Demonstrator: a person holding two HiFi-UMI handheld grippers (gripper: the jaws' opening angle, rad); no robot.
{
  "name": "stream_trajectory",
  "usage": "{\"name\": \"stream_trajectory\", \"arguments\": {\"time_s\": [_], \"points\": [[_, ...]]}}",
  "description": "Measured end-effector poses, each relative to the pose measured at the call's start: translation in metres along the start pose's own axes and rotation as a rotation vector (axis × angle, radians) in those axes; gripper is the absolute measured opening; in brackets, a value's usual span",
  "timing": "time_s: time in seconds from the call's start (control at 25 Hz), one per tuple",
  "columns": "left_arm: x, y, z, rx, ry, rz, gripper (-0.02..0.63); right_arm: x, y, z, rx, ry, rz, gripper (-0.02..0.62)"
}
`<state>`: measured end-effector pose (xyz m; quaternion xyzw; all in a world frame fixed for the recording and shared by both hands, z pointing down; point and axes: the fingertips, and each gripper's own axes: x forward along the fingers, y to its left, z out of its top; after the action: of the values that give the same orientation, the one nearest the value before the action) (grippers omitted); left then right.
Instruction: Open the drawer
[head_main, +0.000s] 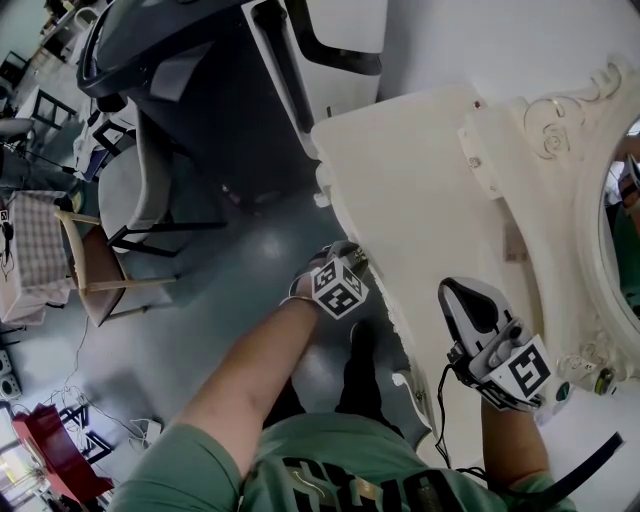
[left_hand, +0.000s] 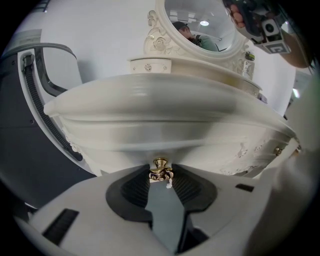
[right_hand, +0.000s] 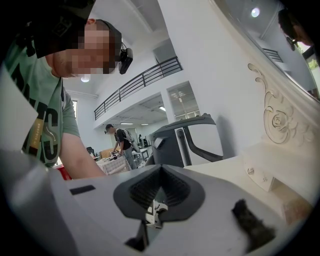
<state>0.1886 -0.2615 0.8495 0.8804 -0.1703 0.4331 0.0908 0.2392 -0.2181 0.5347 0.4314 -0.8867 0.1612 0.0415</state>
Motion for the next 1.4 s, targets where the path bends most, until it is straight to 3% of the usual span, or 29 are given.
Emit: {"name": "stream_trajectory", "arguments": {"time_s": [1.4], "points": [[-0.075, 0.01, -0.094, -0.051, 0.038, 0.024, 0.141, 0.06, 0.07, 0.015, -0.046, -0.005, 0.119, 0.006]]}}
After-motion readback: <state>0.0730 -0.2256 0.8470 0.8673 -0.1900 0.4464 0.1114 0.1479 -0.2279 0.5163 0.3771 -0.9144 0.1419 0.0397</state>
